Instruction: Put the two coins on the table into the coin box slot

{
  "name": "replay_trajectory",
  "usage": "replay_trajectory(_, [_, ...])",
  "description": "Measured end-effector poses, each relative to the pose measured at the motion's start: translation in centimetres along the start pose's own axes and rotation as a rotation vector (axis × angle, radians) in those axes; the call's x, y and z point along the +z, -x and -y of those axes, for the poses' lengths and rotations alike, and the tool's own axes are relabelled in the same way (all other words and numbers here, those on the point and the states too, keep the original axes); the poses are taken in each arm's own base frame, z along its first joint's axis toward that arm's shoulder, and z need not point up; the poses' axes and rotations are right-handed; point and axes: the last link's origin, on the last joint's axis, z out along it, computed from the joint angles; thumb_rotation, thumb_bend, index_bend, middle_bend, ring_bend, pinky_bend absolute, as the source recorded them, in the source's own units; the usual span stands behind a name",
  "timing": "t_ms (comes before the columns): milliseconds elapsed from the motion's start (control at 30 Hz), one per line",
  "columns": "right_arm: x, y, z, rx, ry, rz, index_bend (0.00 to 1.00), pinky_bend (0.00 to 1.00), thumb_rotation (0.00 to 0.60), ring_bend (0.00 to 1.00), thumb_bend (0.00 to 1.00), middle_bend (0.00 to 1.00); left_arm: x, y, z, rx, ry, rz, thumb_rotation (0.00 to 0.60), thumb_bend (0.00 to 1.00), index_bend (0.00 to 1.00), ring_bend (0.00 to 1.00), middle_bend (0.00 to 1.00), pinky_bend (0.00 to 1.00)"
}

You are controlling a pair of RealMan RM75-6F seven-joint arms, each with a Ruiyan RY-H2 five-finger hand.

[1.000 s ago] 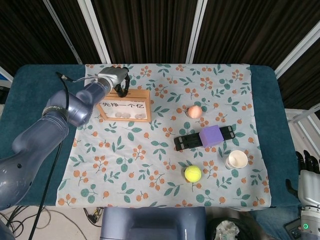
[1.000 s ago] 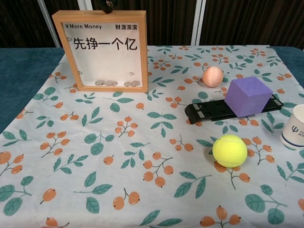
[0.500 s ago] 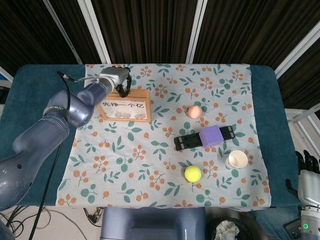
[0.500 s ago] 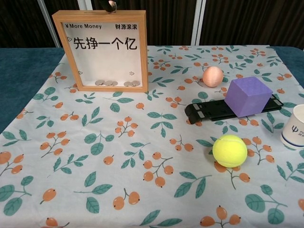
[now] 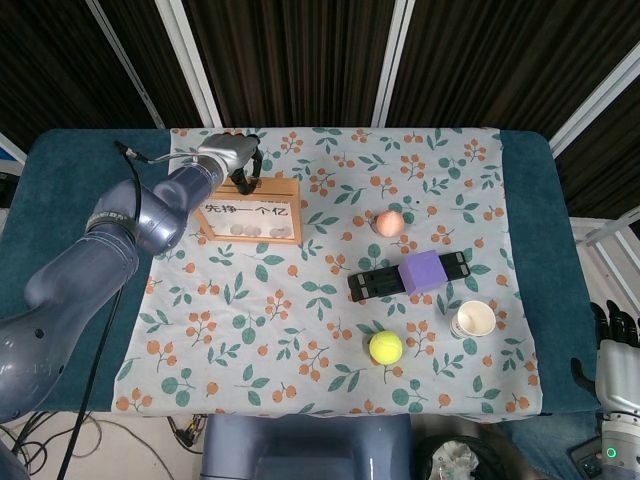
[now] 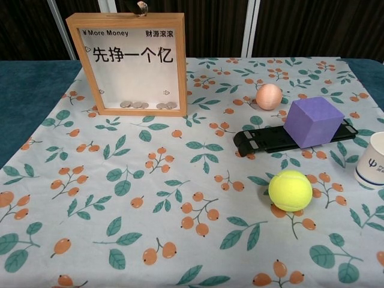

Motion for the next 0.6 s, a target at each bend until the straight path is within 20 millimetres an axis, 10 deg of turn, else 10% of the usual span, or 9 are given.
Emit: replay_trajectory(600, [0.02, -0.01, -0.02, 0.0, 0.007, 0.006, 0.1, 0.0, 0.6, 0.08, 0.41, 0.05, 0.09, 0.03, 0.18, 0.026, -0.014, -0.001, 0.6, 0.5, 0.52, 0.0, 0.02, 0.0])
